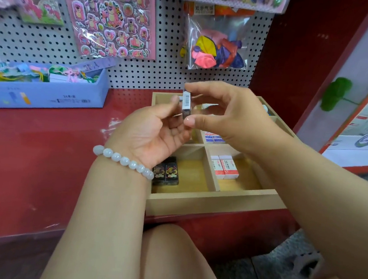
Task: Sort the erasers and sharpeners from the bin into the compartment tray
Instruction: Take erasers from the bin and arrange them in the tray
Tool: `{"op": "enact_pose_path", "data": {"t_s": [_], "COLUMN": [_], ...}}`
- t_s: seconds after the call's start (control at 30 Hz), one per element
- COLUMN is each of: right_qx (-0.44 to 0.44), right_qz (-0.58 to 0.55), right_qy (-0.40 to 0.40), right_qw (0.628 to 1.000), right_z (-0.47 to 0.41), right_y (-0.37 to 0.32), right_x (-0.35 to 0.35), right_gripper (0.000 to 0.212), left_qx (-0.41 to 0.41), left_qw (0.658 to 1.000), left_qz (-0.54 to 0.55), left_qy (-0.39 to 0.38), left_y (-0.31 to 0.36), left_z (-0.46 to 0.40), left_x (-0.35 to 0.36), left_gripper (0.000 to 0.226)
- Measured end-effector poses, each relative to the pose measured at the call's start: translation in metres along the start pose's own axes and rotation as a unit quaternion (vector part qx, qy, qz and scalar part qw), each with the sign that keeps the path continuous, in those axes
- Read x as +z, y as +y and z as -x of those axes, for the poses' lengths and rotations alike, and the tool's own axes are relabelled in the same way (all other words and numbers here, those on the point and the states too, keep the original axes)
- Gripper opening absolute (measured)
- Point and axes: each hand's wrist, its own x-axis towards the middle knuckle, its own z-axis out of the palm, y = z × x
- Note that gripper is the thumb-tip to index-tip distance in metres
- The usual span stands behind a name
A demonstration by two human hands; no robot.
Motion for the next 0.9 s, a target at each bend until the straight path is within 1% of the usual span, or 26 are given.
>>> {"op": "enact_pose_path", "data": {"t_s": [0.07, 0.13, 0.17, 0.23, 0.33, 0.43, 0.53, 0.67, 0.8, 0.87, 0.9], "right_qx": [0.009, 0.032, 0.042, 0.046, 0.013, -0.020, -0.009, 0.018, 0.000, -0.010, -0.019], "right_qz": [0.060, 0.139, 0.184, 0.271, 0.372, 0.434, 0.449, 0.447, 0.480, 0.473, 0.459], "right_qy": [-0.025, -0.096, -0.141, -0.215, -0.271, -0.281, -0.269, -0.278, -0.310, -0.312, -0.301], "right_qw": [0.998, 0.985, 0.972, 0.937, 0.888, 0.856, 0.852, 0.850, 0.821, 0.824, 0.836], "right_z": [0.003, 0.008, 0.011, 0.015, 0.017, 0.016, 0.012, 0.009, 0.003, 0.003, 0.005], "right_y": [-0.003, -0.005, -0.006, -0.006, -0.007, -0.002, 0.005, 0.006, 0.010, 0.013, 0.013], "right_x": [-0.008, -0.011, -0.009, 0.000, 0.016, 0.028, 0.035, 0.037, 0.041, 0.039, 0.036], "right_gripper": [0.053, 0.048, 0.044, 0.040, 0.040, 0.040, 0.034, 0.035, 0.034, 0.034, 0.033], "left_qx": [0.055, 0.108, 0.121, 0.131, 0.142, 0.151, 0.150, 0.152, 0.152, 0.150, 0.151], "left_qw": [0.992, 0.975, 0.968, 0.960, 0.958, 0.957, 0.958, 0.959, 0.963, 0.966, 0.967], "left_qz": [-0.057, -0.037, -0.010, 0.025, 0.039, 0.045, 0.041, 0.039, 0.019, 0.007, 0.002], "left_qy": [0.097, 0.191, 0.221, 0.246, 0.245, 0.244, 0.242, 0.237, 0.224, 0.213, 0.206], "left_y": [0.002, 0.008, 0.010, 0.012, 0.010, 0.010, 0.010, 0.009, 0.008, 0.006, 0.006], "left_z": [-0.005, -0.009, -0.010, -0.008, -0.006, -0.005, -0.005, -0.004, -0.002, 0.000, 0.001], "left_x": [-0.006, -0.014, -0.017, -0.021, -0.017, -0.013, -0.012, -0.010, -0.004, 0.000, 0.002], "left_gripper": [0.018, 0.010, 0.009, 0.011, 0.013, 0.014, 0.014, 0.013, 0.013, 0.013, 0.013]}}
